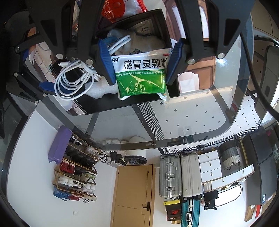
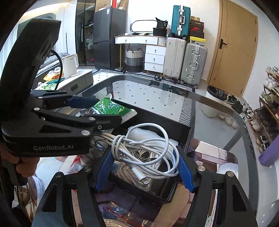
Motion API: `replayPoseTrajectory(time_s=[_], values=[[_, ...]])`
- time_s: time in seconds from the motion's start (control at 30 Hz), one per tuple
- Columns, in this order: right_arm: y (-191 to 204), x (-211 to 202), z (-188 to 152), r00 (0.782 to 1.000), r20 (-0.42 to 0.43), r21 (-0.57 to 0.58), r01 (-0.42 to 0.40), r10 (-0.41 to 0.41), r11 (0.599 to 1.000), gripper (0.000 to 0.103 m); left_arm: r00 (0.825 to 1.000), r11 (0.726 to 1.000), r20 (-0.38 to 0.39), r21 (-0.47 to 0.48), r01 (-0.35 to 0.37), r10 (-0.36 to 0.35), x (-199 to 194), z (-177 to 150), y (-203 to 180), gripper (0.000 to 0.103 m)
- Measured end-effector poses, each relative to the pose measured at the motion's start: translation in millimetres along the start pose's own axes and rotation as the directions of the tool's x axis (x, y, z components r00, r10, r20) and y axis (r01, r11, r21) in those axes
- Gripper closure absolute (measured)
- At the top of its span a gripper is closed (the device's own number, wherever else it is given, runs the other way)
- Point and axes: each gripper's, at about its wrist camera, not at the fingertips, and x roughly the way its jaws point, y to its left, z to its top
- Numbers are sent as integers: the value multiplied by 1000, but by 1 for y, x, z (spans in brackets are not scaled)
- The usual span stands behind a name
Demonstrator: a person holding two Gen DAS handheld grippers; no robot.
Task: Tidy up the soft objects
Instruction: 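Carry the white cable and green packet over the black box with both tools, then lower the cable and packet into the box and open both tools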
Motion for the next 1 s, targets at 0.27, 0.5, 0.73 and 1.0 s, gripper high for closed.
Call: replayPoseTrajectory(time_s=[0.27, 0.5, 0.73, 1.0], values=[[-1, 1, 0, 1000, 2, -5, 18, -18, 1000, 24, 1000, 1000, -2, 1, 2, -2, 3, 0, 2, 44], [-8, -12, -4, 995, 30, 7, 95, -95, 995, 4, 1000, 1000, -26, 12, 12, -12, 10, -3, -2, 44], [-17, -29, -16, 996, 37, 61, 75, -77, 995, 1, 1000, 1000, -12, 25, 9, -8, -3, -8, -11, 15], [-21, -46, -39, 999, 36, 122, 11, -16, 992, 1, 998, 998, 25, 5, -55, 55, -33, -24, -12, 0]])
